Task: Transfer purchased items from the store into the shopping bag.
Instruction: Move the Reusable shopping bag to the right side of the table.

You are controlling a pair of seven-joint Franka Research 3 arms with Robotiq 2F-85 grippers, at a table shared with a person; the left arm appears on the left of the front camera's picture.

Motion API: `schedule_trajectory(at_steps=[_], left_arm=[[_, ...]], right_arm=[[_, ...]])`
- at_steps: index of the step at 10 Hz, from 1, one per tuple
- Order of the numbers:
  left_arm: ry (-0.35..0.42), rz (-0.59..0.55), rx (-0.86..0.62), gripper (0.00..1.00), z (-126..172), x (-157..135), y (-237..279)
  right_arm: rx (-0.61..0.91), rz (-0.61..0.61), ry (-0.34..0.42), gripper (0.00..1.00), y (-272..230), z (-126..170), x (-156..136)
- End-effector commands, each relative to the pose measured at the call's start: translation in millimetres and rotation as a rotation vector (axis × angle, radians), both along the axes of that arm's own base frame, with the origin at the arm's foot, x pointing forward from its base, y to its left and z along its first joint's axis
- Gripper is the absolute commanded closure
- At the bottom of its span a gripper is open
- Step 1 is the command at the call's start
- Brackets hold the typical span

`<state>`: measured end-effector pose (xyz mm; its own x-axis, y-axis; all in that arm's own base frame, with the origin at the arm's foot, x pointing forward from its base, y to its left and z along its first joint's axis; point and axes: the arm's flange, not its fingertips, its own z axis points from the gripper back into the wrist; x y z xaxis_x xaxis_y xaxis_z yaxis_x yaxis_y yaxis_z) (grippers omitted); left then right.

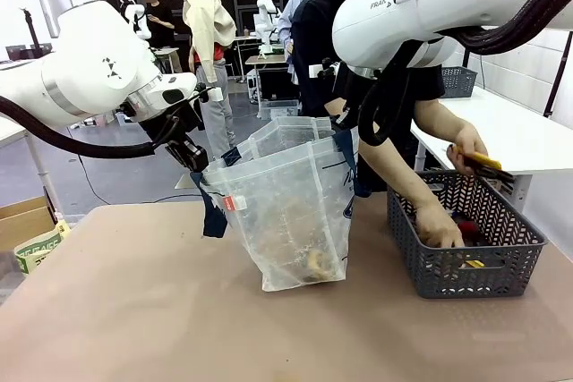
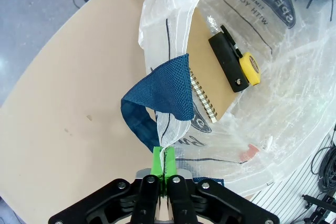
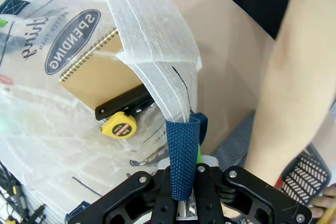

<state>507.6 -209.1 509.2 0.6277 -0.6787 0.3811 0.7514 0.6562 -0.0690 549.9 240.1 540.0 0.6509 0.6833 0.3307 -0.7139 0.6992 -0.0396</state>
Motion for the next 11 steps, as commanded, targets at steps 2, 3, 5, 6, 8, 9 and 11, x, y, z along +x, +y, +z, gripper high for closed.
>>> schedule_trajectory(at_steps=[2, 3, 5, 6, 8, 9, 11], left_arm=[[0.001, 0.006, -0.001, 1.0, 0.2, 0.5, 1.3], [0.001, 0.006, -0.001, 1.0, 0.2, 0.5, 1.3], [0.001, 0.006, -0.001, 1.0, 0.2, 0.5, 1.3], [0.001, 0.006, -0.001, 1.0, 0.2, 0.5, 1.3], [0.001, 0.006, -0.001, 1.0, 0.2, 0.5, 1.3], [0.001, 0.006, -0.001, 1.0, 0.2, 0.5, 1.3], [0.001, 0.006, -0.001, 1.0, 0.2, 0.5, 1.3]], right_arm=[[0.001, -0.003, -0.002, 1.0, -1.4, 1.0, 0.3], [0.001, -0.003, -0.002, 1.0, -1.4, 1.0, 0.3], [0.001, -0.003, -0.002, 1.0, -1.4, 1.0, 0.3], [0.001, -0.003, -0.002, 1.0, -1.4, 1.0, 0.3], [0.001, -0.003, -0.002, 1.0, -1.4, 1.0, 0.3], [0.001, -0.003, -0.002, 1.0, -1.4, 1.0, 0.3], [0.001, -0.003, -0.002, 1.0, -1.4, 1.0, 0.3]])
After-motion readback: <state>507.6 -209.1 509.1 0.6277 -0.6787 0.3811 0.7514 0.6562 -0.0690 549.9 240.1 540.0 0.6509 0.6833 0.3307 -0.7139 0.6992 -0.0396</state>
